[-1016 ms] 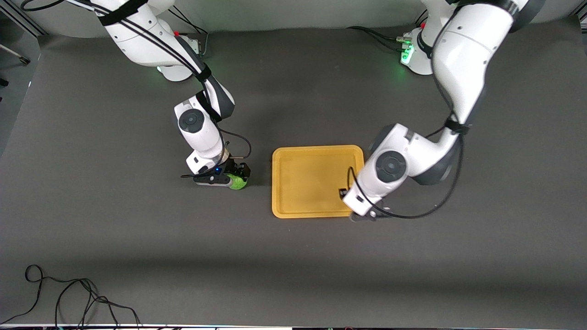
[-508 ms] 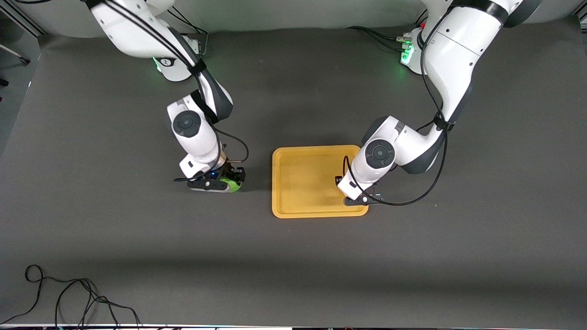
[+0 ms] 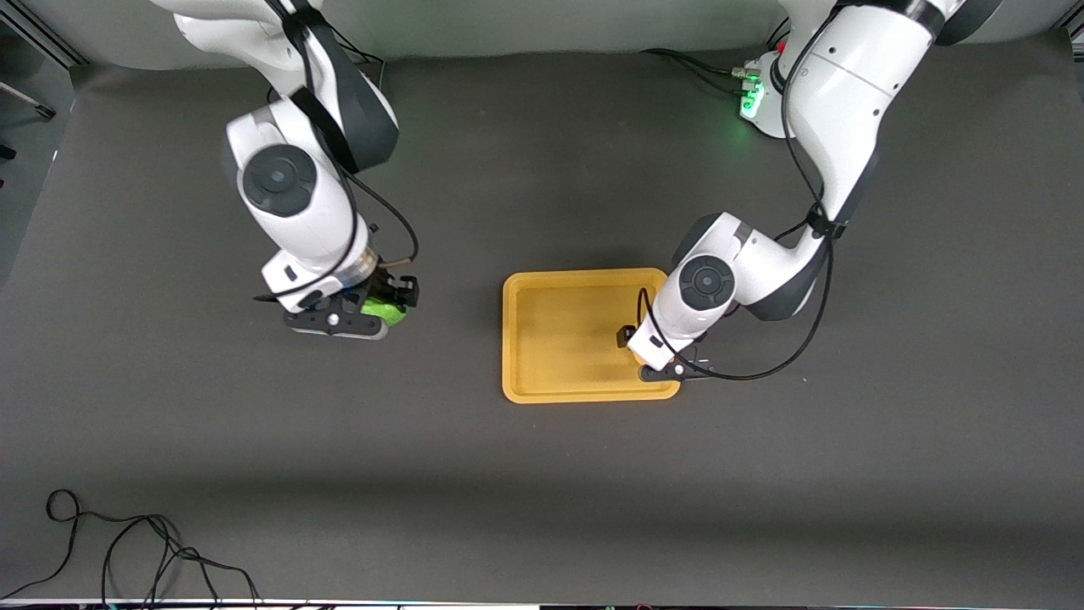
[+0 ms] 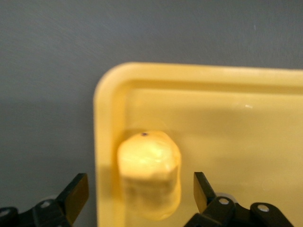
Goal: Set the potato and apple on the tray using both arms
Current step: 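Lower the potato onto the tray and open the left gripper, then carry the apple onto the tray with the right gripper while the left gripper withdraws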
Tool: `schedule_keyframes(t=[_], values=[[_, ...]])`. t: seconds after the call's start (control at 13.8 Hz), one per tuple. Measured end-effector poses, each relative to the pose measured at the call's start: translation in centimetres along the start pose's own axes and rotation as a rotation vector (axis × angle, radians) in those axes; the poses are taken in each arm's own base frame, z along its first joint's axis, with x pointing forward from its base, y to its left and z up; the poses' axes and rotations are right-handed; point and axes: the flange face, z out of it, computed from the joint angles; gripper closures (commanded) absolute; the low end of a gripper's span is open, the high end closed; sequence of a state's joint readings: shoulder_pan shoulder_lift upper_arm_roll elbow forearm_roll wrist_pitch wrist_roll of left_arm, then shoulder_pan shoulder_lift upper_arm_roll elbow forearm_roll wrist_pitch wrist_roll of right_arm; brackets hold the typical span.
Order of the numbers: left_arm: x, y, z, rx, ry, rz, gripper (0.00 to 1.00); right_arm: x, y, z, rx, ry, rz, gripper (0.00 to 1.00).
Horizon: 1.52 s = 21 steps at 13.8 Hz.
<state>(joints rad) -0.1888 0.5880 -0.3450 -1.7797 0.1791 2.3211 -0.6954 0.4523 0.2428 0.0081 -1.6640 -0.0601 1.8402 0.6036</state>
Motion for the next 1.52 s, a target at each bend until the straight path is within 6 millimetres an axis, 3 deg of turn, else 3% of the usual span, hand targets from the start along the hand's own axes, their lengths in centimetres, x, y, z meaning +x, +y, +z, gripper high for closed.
schedule_keyframes(t=[0.07,0.22,0.29,0.44,0.58,0.8,0.94,1.09,1.23,1.52], values=[[0.9,-1.3,-2.1,0.009,0.016,-0.008,0.0,0.1,0.2,-1.2,-0.005,-0.006,0.001,0.63],[2.9,-5.7,-7.8,0.044,0.039,0.01,0.0,0.2,0.2,-2.8,0.001,-0.006,0.002,0.63],[3.3,-8.6,-11.3,0.074,0.041,0.032,0.0,0.2,-0.2,-3.5,0.024,-0.006,0.003,0.63],[2.9,-12.6,-16.4,0.113,0.055,0.081,0.0,-0.1,-1.8,-4.6,0.081,-0.012,0.019,0.63],[1.6,-15.1,-19.1,0.14,0.073,0.128,0.0,-0.9,-5.6,-5.3,0.107,-0.004,0.047,0.63],[1.2,-18.7,-21.6,0.17,0.059,0.189,0.0,-4.5,-15.2,-4.6,0.123,0.006,0.072,0.63],[1.4,-21.0,-23.7,0.188,0.021,0.232,0.0,-6.7,-20.5,-2.8,0.119,0.004,0.09,0.63],[1.9,-23.2,-26.7,0.195,-0.006,0.284,0.0,-7.4,-23.9,0.2,0.103,0.004,0.098,0.63],[2.4,-25.1,-29.3,0.194,-0.024,0.326,0.0,-6.3,-25.5,4.0,0.108,0.017,0.106,0.63],[4.0,-27.6,-31.6,0.179,-0.025,0.382,0.0,-4.7,-27.7,12.4,0.114,0.045,0.102,0.63]])
